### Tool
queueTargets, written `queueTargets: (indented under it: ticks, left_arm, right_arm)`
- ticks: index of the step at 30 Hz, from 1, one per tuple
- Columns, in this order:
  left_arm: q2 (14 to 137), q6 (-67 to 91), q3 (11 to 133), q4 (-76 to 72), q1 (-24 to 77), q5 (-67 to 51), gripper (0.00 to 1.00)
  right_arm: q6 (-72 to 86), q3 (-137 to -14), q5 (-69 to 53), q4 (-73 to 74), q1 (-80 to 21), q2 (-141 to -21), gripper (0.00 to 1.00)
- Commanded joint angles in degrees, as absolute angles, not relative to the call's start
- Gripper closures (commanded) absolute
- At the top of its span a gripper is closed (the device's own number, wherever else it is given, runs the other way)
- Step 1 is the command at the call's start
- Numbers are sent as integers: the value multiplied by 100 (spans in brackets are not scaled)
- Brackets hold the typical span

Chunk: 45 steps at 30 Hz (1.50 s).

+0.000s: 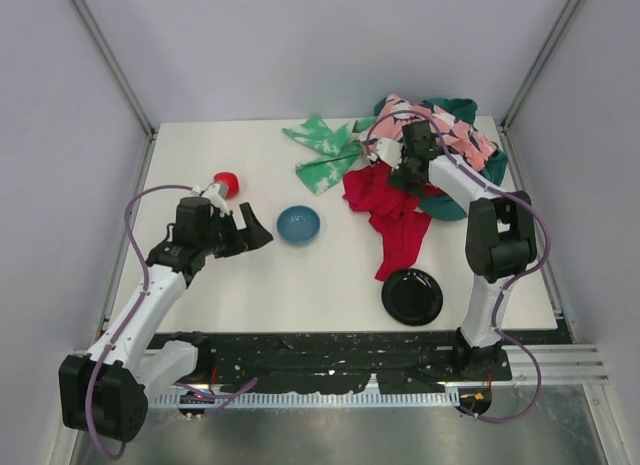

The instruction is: Pick out a specific cloth from the pile

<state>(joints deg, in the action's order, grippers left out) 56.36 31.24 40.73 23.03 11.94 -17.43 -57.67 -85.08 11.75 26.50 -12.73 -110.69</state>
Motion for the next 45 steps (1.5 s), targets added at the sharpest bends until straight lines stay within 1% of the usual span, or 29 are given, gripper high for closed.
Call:
queueTargets:
  ticks: [1,2,3,4,5,6,7,8,9,10,14,15,17,18,19,20,21,22,23,24,25,26,29,33,38,42,45]
  left_arm:
    - [5721,3050,4333,2241,1204,-1696,0]
    - [5722,3059,4324,2233,1195,-1705,0]
    - [5730,3050,4324,2224,1195,-1722,0]
    - [5730,3050,4324,2224,1195,-1714,0]
    - [5730,3059,4333,2224,1195,-1714,0]
    - [5713,3050,4333,2215,1195,-1714,1]
    - [5704,3050,4316,2197,1195,-1740,1]
    - [5687,3050,4298,2162,1195,-1766,0]
    - [5652,3067,4263,2119,1204,-1801,0]
    - [5625,3067,4219,2066,1195,-1854,0]
    - [5476,3076,4105,1881,1204,-2021,0]
    - [5458,3085,4096,1846,1195,-2021,0]
    - [5423,3068,4096,1802,1195,-2022,0]
    - [5423,3067,4096,1776,1195,-2030,0]
    - [5432,3085,4122,1758,1195,-2048,0]
    - [5440,3085,4139,1749,1195,-2065,0]
    - [5458,3085,4157,1723,1195,-2118,1]
    - [5484,3102,4183,1705,1195,-2170,0]
    - [5493,3120,4192,1696,1195,-2188,0]
    - [5519,3129,4210,1679,1204,-2215,0]
    - [5537,3146,4210,1635,1195,-2241,0]
    - [5555,3164,4219,1591,1195,-2259,0]
    - [5607,3199,4271,1494,1195,-2338,1]
    - [5756,3243,4403,1380,1195,-2496,1]
    - [5976,3322,4587,1205,1222,-2680,0]
    - [6275,3270,4903,1099,1476,-2742,0]
    - [6714,3261,5237,1081,1722,-2707,1]
  right_arm:
    - [-5757,-8718,747,3479,-1151,-11549,13]
    - [-5792,-8736,643,3524,-1151,-11523,20]
    - [-5835,-8736,563,3655,-1151,-11488,38]
    - [-5879,-8754,406,3856,-1151,-11426,47]
    - [-5871,-8763,352,3919,-1151,-11382,55]
    - [-5854,-8754,265,4085,-1151,-11304,65]
    - [-5862,-8719,203,4148,-1151,-11268,69]
    - [-5906,-8710,89,4357,-1151,-11207,88]
    - [-5950,-8736,88,4516,-1169,-11189,95]
    - [-6029,-8754,-182,4848,-1178,-11180,94]
    - [-6091,-8921,-237,5325,-1441,-10891,94]
    - [-6117,-8886,-263,5309,-1615,-10611,95]
    - [-6126,-8615,-229,4827,-1880,-9954,95]
    - [-6126,-8509,-246,4303,-2003,-9732,95]
    - [-5952,-8299,-377,3593,-2039,-9225,94]
    - [-5767,-8201,-500,3281,-2030,-9011,95]
    - [-5296,-8165,-571,2574,-2030,-8582,94]
    - [-4760,-8113,-371,2218,-2030,-8404,95]
    - [-4546,-8104,-239,1545,-2030,-8072,95]
    - [-4100,-8112,180,1181,-2030,-7807,95]
    - [-3948,-8121,324,717,-2030,-7709,94]
    - [-3650,-8208,517,503,-2030,-7517,95]
    - [-2990,-8533,965,-164,-2030,-7365,95]
    - [-2497,-9148,1660,-509,-1960,-7444,95]
    - [-1768,-10166,2213,-186,-1670,-7856,95]
    - [-1347,-10555,2662,148,-1275,-8199,94]
    - [-741,-10495,2620,492,-714,-8323,95]
